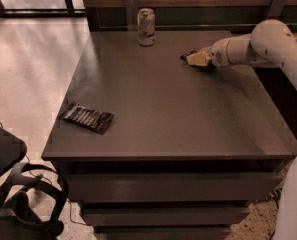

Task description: Move rxbar blueberry near rxbar chocolate

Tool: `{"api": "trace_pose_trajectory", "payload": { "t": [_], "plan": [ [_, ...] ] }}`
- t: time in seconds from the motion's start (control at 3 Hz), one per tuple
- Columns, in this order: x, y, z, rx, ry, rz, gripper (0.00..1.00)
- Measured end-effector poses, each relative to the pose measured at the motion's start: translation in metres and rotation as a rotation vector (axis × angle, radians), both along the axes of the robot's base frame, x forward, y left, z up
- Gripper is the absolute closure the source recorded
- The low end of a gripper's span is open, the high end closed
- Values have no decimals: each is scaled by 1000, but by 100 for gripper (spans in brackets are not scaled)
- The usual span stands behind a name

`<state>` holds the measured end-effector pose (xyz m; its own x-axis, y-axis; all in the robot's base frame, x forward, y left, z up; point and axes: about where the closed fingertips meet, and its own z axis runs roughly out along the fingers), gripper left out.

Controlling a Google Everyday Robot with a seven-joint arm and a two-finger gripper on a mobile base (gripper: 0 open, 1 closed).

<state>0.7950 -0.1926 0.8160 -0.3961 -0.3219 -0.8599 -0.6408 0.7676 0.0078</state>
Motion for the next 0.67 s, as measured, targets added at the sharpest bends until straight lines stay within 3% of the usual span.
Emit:
{"api": "trace_pose_trajectory", "payload": {
  "t": [0.33, 0.67],
  "plan": [
    [2, 1, 17, 17, -27, 49, 100],
    [-4, -6, 50, -7, -68, 104, 100]
  ]
}}
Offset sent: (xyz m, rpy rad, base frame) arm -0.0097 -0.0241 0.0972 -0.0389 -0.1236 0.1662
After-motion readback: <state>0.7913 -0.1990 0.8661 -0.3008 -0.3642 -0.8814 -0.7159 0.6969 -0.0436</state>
